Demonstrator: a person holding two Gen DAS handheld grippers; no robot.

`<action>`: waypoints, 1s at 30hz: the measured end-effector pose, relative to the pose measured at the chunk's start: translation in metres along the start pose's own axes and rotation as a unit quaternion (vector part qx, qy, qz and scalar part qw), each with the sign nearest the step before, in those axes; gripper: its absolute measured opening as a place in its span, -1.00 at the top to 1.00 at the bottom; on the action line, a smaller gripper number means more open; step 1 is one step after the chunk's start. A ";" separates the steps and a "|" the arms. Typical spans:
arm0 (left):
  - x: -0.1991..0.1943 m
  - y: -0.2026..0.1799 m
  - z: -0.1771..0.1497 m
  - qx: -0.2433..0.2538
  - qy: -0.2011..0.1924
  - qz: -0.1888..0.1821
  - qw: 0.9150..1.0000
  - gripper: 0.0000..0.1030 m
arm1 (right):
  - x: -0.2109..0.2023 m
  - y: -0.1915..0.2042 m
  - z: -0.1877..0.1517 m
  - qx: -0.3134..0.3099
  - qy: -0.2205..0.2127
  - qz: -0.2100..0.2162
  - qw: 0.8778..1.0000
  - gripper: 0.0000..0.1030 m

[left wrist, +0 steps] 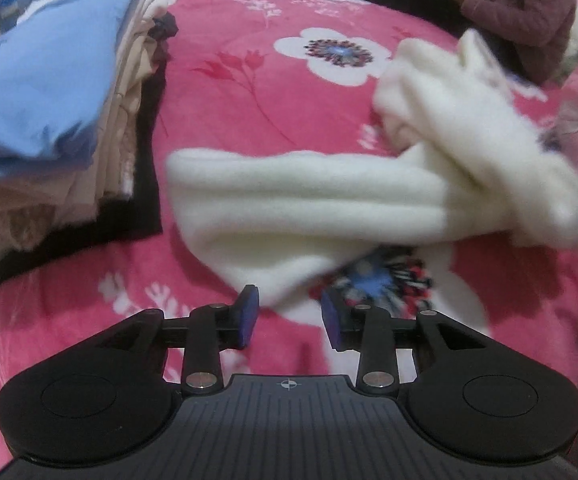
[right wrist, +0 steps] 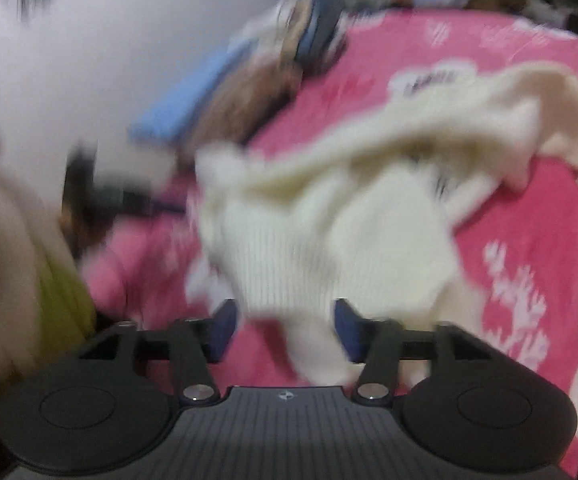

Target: Fold clothes

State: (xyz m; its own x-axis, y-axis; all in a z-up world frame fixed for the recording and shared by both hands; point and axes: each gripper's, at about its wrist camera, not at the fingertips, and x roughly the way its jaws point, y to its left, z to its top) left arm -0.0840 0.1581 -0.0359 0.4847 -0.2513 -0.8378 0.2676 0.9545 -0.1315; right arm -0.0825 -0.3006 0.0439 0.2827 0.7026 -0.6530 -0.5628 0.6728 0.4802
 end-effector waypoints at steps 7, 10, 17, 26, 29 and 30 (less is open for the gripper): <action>-0.003 -0.046 0.039 0.031 -0.076 -0.077 0.994 -0.13 | 0.043 -0.070 0.043 0.171 -0.101 -0.035 0.979 -0.43; 0.018 -0.083 0.062 0.085 -0.090 -0.094 0.988 -0.18 | 0.068 -0.122 0.052 0.306 -0.138 -0.025 0.942 -0.43; 0.071 -0.128 0.093 0.129 -0.061 -0.086 0.986 -0.20 | 0.119 -0.185 0.067 0.478 -0.159 -0.032 0.863 -0.45; 0.061 -0.129 0.106 0.096 -0.065 -0.161 0.980 -0.52 | 0.119 -0.210 0.067 0.514 -0.171 -0.069 0.838 -0.50; 0.078 -0.149 0.105 0.146 -0.052 -0.120 0.981 -0.56 | 0.126 -0.209 0.090 0.492 -0.153 -0.076 0.854 -0.52; 0.083 -0.154 0.103 0.157 -0.052 -0.108 0.980 -0.56 | 0.123 -0.205 0.099 0.477 -0.159 -0.086 0.860 -0.52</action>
State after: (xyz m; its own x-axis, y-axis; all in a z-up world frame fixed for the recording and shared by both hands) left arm 0.0008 -0.0266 -0.0301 0.4662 -0.4718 -0.7484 0.6084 0.7851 -0.1159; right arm 0.1448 -0.3292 -0.0769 0.5816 0.4993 -0.6422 0.3584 0.5514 0.7533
